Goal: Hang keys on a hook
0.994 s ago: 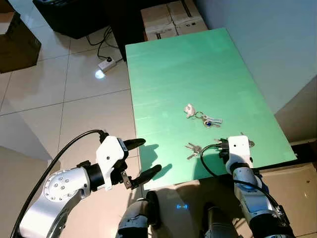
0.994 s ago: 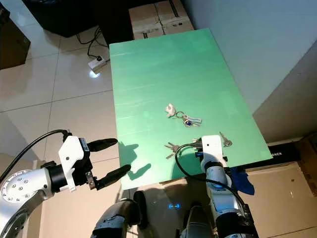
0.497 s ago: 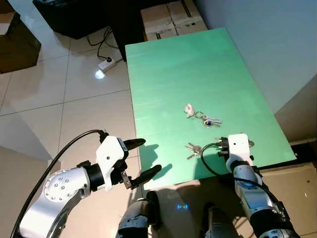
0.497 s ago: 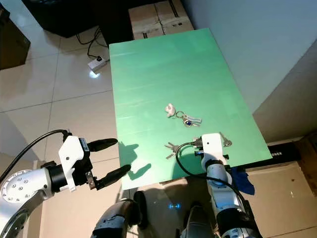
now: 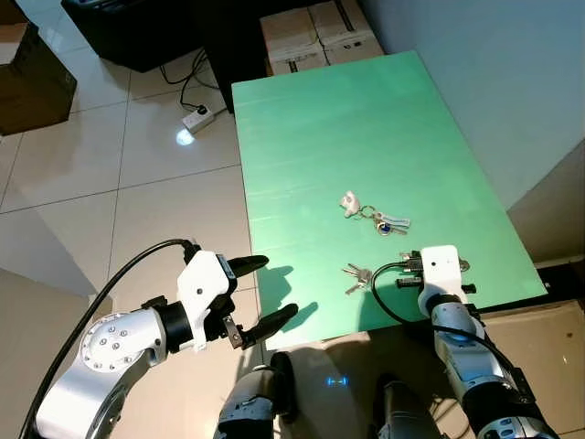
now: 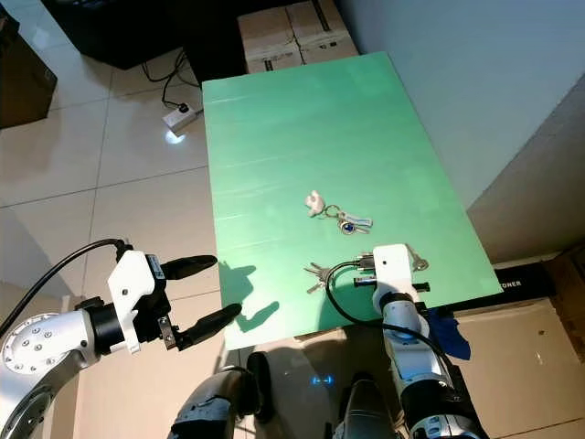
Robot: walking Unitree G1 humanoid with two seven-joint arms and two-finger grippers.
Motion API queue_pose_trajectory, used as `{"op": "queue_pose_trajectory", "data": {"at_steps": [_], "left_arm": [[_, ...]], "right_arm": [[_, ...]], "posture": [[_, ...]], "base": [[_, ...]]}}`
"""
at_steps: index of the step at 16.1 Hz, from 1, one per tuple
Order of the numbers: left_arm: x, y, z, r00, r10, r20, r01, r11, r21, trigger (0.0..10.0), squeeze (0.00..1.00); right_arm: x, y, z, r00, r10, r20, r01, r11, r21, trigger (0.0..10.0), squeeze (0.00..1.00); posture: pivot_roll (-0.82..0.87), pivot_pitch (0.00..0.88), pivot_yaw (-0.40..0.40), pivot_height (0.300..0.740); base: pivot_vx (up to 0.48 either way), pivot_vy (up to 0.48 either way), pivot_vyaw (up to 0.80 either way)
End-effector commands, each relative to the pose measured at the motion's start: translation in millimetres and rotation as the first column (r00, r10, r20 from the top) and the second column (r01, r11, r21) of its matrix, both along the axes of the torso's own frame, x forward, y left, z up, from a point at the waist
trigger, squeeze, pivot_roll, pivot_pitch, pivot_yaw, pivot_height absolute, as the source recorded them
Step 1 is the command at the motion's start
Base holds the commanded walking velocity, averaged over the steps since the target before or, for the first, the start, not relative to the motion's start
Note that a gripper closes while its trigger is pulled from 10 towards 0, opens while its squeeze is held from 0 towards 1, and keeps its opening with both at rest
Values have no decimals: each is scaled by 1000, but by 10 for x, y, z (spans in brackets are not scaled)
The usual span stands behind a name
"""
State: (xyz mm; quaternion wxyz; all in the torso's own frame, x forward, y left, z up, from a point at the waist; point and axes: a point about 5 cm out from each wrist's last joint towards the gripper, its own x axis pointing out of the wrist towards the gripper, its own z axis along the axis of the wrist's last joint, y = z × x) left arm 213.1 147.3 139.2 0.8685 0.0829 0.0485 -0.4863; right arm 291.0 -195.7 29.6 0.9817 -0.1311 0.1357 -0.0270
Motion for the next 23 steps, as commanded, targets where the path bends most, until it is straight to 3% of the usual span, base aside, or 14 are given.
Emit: {"op": "queue_pose_trajectory", "data": {"at_steps": [1, 9, 16, 17, 19, 21, 23], "left_arm": [[-17, 31, -21, 1000, 1, -15, -1, 1000, 21, 10000, 0], [19, 0, 0, 1000, 23, -3, -23, 1000, 13, 10000, 0], [168, 46, -58, 985, 166, 49, -165, 986, -36, 10000, 0], [286, 67, -69, 961, 263, 88, -258, 964, -61, 10000, 0], [350, 83, -68, 939, 328, 105, -320, 943, -90, 10000, 0], [463, 148, -13, 880, 461, 117, -436, 881, -185, 10000, 0], [477, 134, -15, 874, 474, 106, -442, 867, -228, 10000, 0]], "right_arm": [[-52, 8, -81, 1000, -1, -31, 1, 1000, 20, 0, 0], [-70, -7, -85, 1000, -10, -15, 10, 1000, 19, 0, 0], [-229, 145, 75, 993, 6, 121, -8, 1000, 14, 0, 0], [-254, 168, 166, 985, 24, 169, -20, 999, -27, 0, 0], [-268, 164, 227, 980, 21, 200, -13, 999, -39, 0, 0], [-292, 169, 456, 953, 36, 302, -13, 997, -78, 0, 0], [-316, 189, 591, 930, 61, 362, -28, 995, -95, 0, 0]], "posture": [[126, 294, 178, 740], [112, 284, 173, 740], [32, 230, 151, 740], [1, 208, 145, 740], [-10, 198, 142, 740], [-42, 166, 127, 740], [-66, 142, 119, 740]], "base": [[0, 0, 0], [0, 0, 0], [0, 0, 0], [0, 0, 0], [0, 0, 0], [0, 0, 0], [0, 0, 0]]}}
